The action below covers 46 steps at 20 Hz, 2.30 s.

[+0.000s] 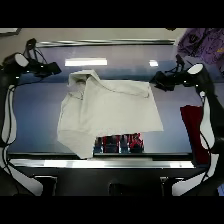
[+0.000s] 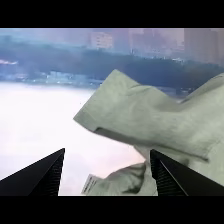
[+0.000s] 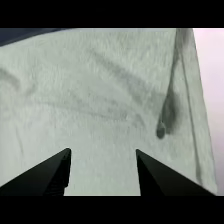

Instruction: Fold the clothes and pants, and hang the long-sleeved shirts on hangers.

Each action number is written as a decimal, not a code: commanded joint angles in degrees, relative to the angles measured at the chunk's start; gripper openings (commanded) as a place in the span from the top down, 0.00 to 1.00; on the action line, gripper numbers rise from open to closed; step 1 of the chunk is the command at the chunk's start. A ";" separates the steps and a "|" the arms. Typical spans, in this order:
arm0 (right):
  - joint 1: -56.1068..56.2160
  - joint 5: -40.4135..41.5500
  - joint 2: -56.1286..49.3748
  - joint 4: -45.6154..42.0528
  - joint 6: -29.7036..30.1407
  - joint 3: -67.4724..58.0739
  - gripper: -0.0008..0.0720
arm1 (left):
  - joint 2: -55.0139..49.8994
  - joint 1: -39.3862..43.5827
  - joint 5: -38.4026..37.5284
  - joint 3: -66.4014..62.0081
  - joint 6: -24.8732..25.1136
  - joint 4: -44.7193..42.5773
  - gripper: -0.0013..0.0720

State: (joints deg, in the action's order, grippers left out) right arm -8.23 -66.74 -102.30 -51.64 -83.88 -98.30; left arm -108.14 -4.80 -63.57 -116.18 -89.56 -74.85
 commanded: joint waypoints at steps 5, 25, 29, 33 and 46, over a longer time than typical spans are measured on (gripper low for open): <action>-16.50 -18.45 15.13 -3.54 9.55 14.67 0.32 | 17.75 -12.72 -17.44 17.49 -0.24 0.11 0.15; -13.14 -4.26 10.82 0.35 20.20 44.74 0.16 | 26.49 -14.75 -16.33 34.16 0.61 0.09 0.16; -12.81 -4.83 10.75 3.04 21.14 44.74 0.49 | 26.43 -14.91 -17.88 34.23 -2.56 1.07 0.16; -12.83 -8.20 10.75 3.45 21.77 44.74 0.95 | 26.73 -18.45 -16.79 39.54 3.98 10.62 0.15; -12.81 -12.96 10.78 3.76 17.99 44.74 0.95 | 27.15 -24.76 -4.94 68.06 26.43 25.51 0.15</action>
State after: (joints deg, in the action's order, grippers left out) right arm -21.08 -79.02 -91.57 -48.23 -64.62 -53.52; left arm -80.14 -29.32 -69.80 -51.92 -67.51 -51.00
